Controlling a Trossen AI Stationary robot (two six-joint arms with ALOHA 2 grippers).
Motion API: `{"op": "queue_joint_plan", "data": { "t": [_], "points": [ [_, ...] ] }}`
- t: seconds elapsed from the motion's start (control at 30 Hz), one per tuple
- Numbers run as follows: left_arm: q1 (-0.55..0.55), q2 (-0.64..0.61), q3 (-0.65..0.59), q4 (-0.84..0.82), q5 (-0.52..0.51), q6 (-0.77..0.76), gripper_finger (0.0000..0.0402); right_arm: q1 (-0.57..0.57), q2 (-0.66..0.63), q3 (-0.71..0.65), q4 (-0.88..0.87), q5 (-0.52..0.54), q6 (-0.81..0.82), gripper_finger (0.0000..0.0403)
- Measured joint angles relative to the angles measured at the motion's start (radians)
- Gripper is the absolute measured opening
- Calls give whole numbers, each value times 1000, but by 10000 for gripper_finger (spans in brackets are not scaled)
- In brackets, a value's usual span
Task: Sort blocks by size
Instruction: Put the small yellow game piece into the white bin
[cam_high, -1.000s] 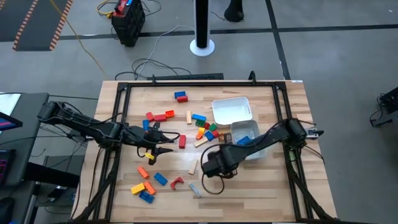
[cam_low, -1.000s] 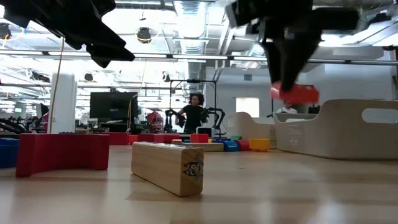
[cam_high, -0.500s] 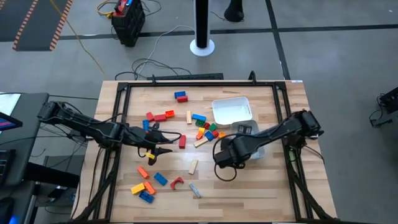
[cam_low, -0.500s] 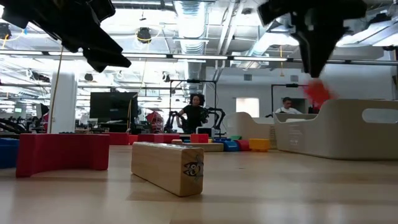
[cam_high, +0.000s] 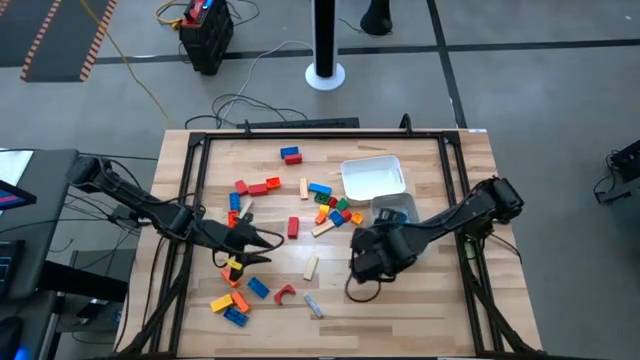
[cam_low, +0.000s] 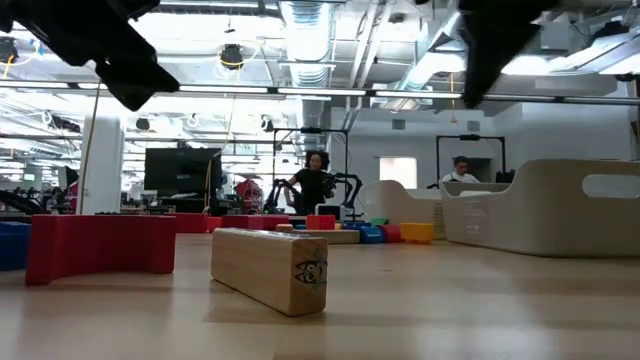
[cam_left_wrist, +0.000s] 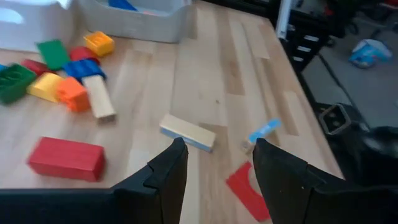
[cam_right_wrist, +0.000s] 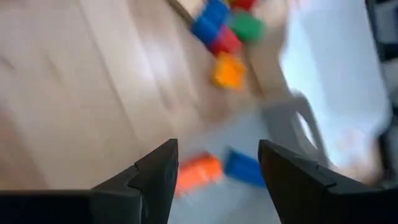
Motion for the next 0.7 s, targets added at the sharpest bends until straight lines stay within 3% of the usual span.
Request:
{"op": "queue_joint_plan", "data": {
  "t": [0.1, 0.2, 0.47, 0.7],
  "points": [
    [-7, 0, 0, 12, -97, 18, 171, -58, 0, -24, 157, -76, -49, 253],
    [-6, 0, 0, 8, -142, 19, 171, -129, 2, -48, 196, -133, -74, 253],
    [-6, 0, 0, -5, -142, 31, 171, -296, 2, -123, 301, -150, -102, 253],
    [-6, 0, 0, -6, -142, 63, 171, -353, 2, -195, 369, -259, -133, 253]
  ]
}}
